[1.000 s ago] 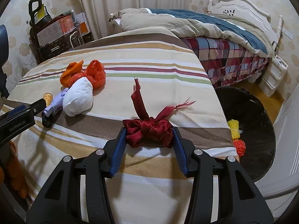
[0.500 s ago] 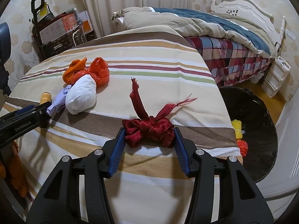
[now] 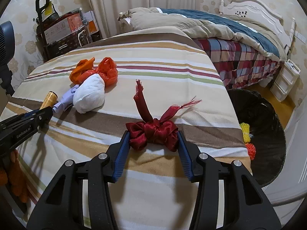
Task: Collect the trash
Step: 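Grasp the gold bottle with the left tool while the right tool holds the red bow, then carry the gold bottle and red bow with both tools over the black bin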
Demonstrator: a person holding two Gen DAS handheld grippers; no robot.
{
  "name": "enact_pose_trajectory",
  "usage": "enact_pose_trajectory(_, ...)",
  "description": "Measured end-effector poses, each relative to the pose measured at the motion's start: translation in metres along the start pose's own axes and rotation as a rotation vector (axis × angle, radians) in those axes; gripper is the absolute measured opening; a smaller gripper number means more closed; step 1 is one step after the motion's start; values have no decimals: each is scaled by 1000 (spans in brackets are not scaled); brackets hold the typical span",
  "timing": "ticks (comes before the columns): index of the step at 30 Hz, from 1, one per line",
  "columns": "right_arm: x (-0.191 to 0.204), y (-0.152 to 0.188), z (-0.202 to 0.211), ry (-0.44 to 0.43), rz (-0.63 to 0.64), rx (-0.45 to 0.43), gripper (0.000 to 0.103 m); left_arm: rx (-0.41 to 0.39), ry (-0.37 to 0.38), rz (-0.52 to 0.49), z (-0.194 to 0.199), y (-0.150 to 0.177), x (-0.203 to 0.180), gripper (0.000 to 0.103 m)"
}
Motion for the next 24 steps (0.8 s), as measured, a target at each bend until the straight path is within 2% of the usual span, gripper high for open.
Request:
enact_pose_trajectory(12, -2, 7, 16, -7, -13, -28, 46, -41, 17, -28, 27, 12, -14, 27)
enact_pose_trajectory(24, -30, 3, 55, 25, -63, -117, 46, -100, 116, -119, 56, 12, -73, 27)
Point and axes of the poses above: each gripper's, at about its wrist camera, not at the fingertips, and z roughly against the way its jaws point, x to its left, y to its underside, the point moved 9 cm from there along -z, roughly the way its jaws point, and after that the axes turned 2 degrees about z, right-handed, at the moved point
